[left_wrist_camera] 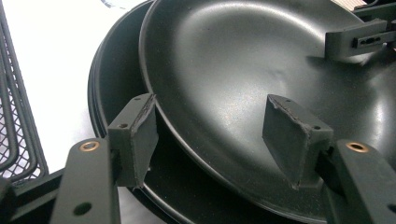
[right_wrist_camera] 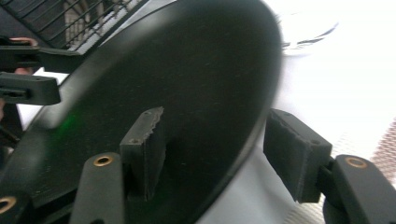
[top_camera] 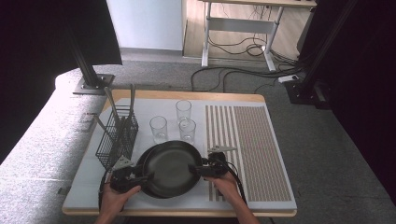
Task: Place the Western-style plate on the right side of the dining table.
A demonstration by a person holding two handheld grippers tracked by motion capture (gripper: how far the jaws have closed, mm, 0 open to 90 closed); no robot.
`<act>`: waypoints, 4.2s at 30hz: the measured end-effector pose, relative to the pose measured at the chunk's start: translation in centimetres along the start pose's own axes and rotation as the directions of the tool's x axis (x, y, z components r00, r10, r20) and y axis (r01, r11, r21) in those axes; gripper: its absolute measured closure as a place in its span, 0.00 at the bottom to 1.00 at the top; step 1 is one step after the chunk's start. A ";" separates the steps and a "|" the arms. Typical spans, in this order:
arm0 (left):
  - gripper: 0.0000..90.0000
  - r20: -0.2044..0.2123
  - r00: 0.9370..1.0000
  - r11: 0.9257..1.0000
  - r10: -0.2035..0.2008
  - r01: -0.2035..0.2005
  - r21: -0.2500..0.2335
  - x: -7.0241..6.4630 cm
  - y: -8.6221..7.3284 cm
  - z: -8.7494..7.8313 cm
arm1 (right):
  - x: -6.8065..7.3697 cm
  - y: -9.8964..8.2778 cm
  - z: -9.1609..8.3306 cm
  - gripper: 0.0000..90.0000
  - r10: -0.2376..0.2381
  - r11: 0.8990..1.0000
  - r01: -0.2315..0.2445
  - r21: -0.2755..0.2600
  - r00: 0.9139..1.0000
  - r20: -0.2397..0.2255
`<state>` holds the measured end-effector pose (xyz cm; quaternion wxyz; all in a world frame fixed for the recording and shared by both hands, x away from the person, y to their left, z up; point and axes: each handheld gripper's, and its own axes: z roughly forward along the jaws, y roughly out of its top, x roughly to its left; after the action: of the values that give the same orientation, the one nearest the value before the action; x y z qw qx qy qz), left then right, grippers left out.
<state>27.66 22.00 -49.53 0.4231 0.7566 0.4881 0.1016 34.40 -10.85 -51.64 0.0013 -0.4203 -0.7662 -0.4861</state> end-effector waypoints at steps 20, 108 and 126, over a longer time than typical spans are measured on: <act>0.41 0.053 0.999 1.000 0.008 -0.010 0.027 -0.5 0.0 0.6 | 0.0 0.3 -1.4 0.65 0.043 0.998 -0.043 -0.049 0.999 -0.013; 0.42 0.223 0.975 0.999 0.001 0.008 -0.039 0.0 0.0 0.3 | -2.1 2.3 -7.1 0.91 0.268 0.896 -0.271 -0.352 0.962 -0.059; 0.43 0.224 0.975 0.999 -0.002 0.011 -0.038 0.1 0.0 0.2 | -4.0 2.0 -9.1 0.91 0.308 0.870 -0.296 -0.393 0.951 -0.034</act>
<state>27.86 21.96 -49.70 0.4902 0.7533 0.4378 0.0239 34.60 -19.88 -46.95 -0.0185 -0.5336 -0.5774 -0.6177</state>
